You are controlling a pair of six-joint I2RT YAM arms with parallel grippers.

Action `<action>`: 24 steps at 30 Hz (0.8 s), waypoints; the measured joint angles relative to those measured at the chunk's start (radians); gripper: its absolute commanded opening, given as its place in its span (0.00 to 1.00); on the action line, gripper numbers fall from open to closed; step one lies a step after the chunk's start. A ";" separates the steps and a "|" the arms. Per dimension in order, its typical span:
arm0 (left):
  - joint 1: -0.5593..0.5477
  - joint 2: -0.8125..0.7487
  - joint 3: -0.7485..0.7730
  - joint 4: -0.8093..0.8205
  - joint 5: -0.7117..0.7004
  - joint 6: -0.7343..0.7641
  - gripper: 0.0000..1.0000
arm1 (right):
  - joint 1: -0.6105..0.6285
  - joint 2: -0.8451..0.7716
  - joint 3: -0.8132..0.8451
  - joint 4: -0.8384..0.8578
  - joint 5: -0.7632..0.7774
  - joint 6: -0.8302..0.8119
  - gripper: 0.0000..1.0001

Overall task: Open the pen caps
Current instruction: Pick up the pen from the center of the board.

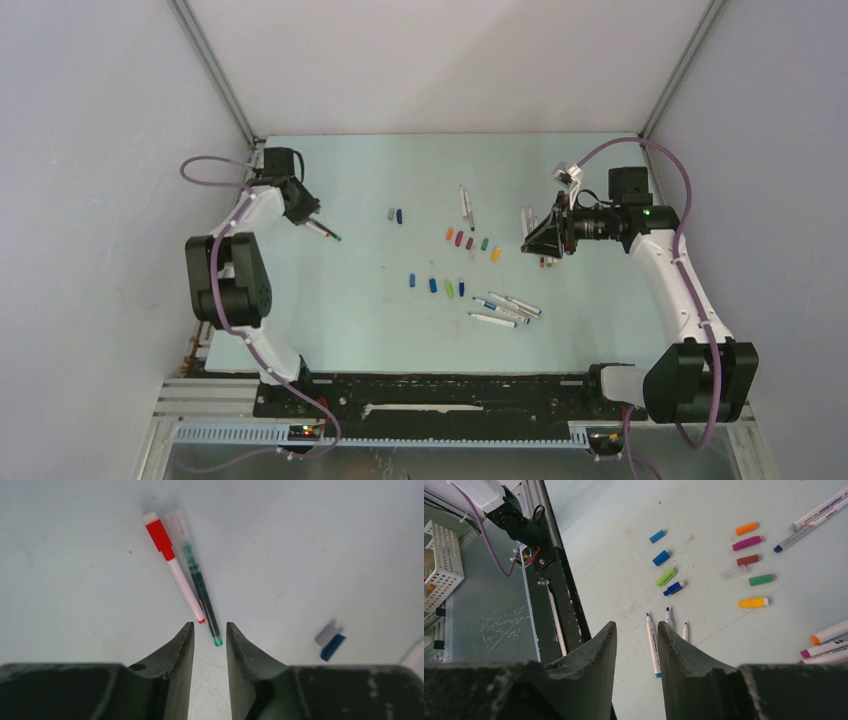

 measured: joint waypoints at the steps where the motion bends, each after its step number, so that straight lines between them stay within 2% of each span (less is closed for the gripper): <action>1: 0.000 0.038 0.040 -0.029 -0.008 0.008 0.32 | 0.000 -0.001 0.000 0.000 -0.002 0.000 0.38; 3: 0.000 0.102 0.093 -0.074 -0.019 0.027 0.32 | 0.001 -0.001 0.000 0.000 -0.002 0.000 0.38; 7: 0.000 0.139 0.103 -0.131 -0.021 0.051 0.32 | 0.003 -0.001 0.000 -0.002 -0.002 0.000 0.38; 12: 0.000 0.161 0.111 -0.148 -0.019 0.061 0.33 | 0.006 -0.001 0.000 -0.003 -0.002 0.000 0.38; 16: 0.000 0.198 0.128 -0.151 -0.024 0.061 0.38 | 0.006 -0.001 0.000 -0.003 -0.002 0.000 0.38; 24: 0.002 0.244 0.162 -0.177 -0.039 0.068 0.38 | 0.006 0.006 0.000 -0.003 -0.001 0.000 0.38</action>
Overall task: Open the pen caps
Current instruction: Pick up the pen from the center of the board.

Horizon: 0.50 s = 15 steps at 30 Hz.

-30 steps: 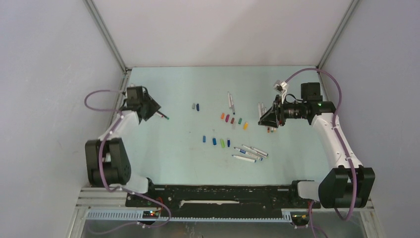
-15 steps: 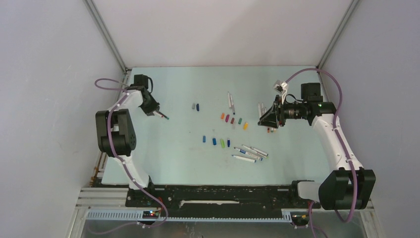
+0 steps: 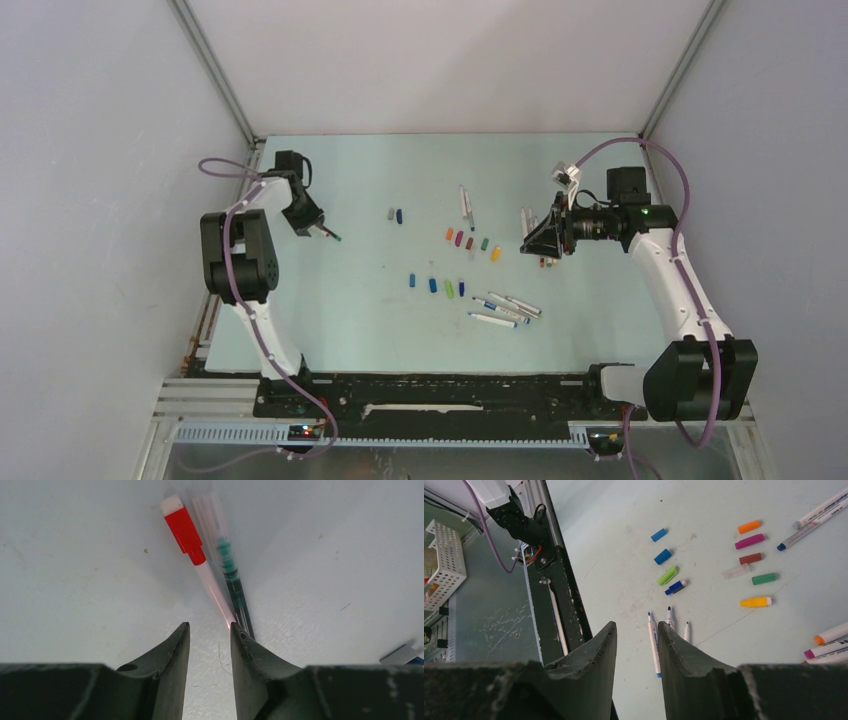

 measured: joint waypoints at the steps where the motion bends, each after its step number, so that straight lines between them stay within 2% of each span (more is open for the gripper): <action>1: 0.000 0.004 0.007 -0.002 -0.002 0.001 0.38 | 0.000 0.001 0.000 0.000 0.000 0.000 0.38; 15: 0.001 0.061 0.080 -0.027 -0.006 -0.005 0.37 | 0.000 0.009 0.000 -0.001 0.001 -0.003 0.38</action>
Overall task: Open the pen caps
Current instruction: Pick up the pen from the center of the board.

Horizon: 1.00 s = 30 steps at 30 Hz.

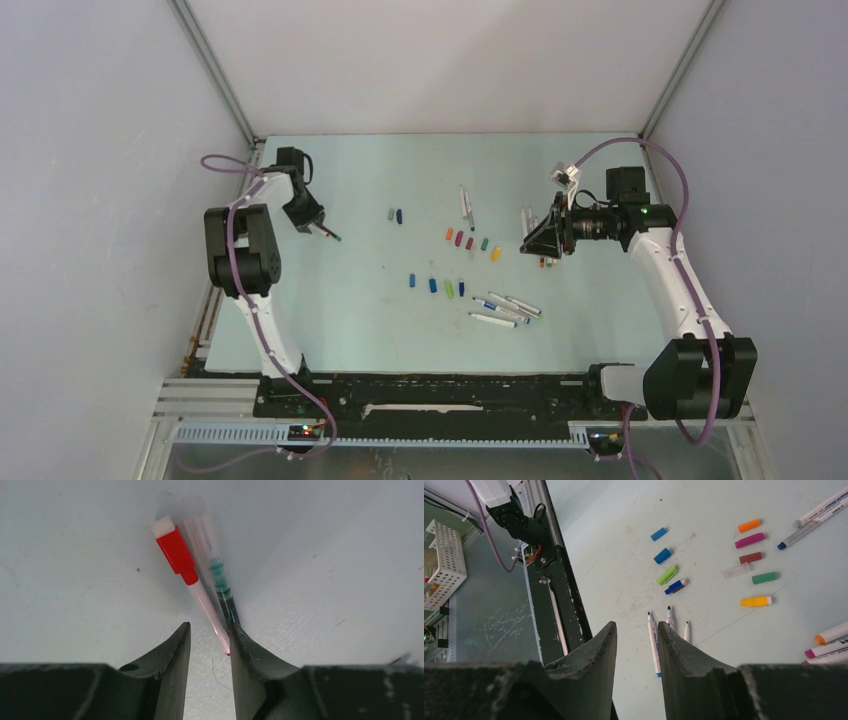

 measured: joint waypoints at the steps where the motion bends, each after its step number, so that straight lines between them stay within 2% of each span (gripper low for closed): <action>1: 0.000 0.005 0.002 -0.002 0.000 -0.002 0.37 | 0.000 0.000 0.000 0.000 0.000 0.000 0.38; 22: 0.000 0.037 0.022 -0.028 0.000 -0.003 0.25 | 0.000 0.001 0.000 -0.003 0.000 -0.001 0.38; 28: 0.000 0.036 0.018 -0.022 0.002 -0.003 0.10 | 0.000 0.001 0.000 -0.003 0.000 -0.001 0.38; 30: 0.000 0.035 0.015 -0.016 0.004 -0.004 0.09 | 0.000 0.001 0.000 -0.003 0.000 -0.001 0.38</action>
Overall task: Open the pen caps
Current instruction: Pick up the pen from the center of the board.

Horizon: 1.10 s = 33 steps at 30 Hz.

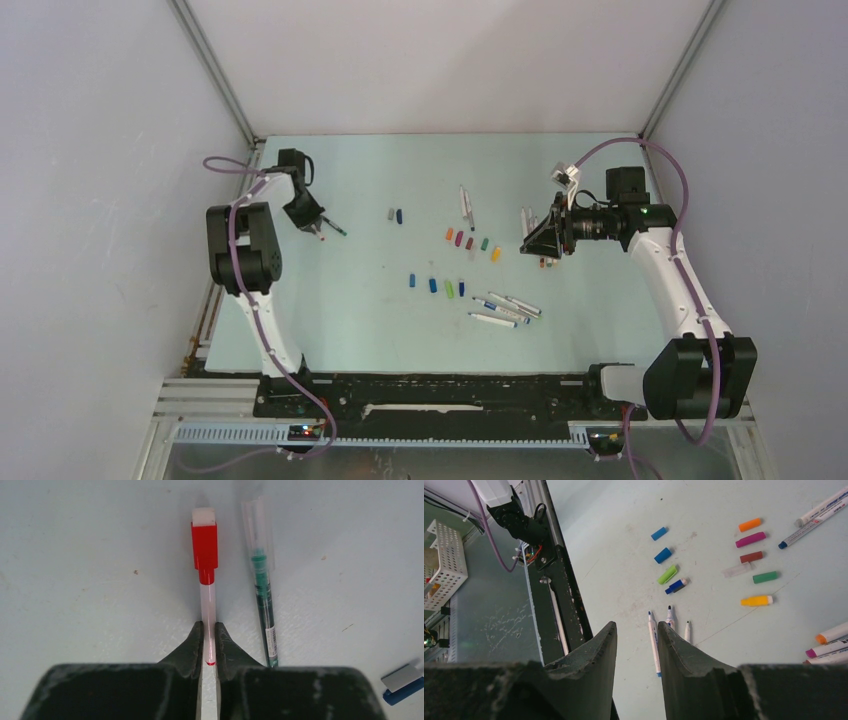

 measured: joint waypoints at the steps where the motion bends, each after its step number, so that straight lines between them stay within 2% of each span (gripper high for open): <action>1: 0.001 -0.002 -0.005 0.007 0.001 0.001 0.09 | 0.000 0.000 0.000 0.000 0.000 0.000 0.38; 7: 0.003 -0.026 -0.045 0.042 0.008 0.001 0.13 | -0.002 0.000 0.000 -0.003 -0.001 0.000 0.38; 9: 0.004 -0.028 -0.050 0.045 0.010 0.001 0.11 | -0.002 0.000 0.000 -0.003 -0.001 0.000 0.38; 13: 0.004 -0.040 -0.067 0.054 0.010 0.001 0.00 | -0.003 -0.003 0.000 -0.003 -0.002 0.000 0.38; 20: 0.006 -0.092 -0.140 0.069 0.014 0.000 0.00 | -0.003 -0.018 0.000 -0.003 -0.012 0.000 0.38; 26: 0.006 -0.204 -0.292 0.109 0.028 -0.020 0.00 | -0.004 -0.019 0.000 -0.004 -0.032 0.000 0.38; 33: 0.005 -0.406 -0.518 0.198 0.068 -0.062 0.00 | -0.004 -0.019 0.000 -0.011 -0.050 0.000 0.38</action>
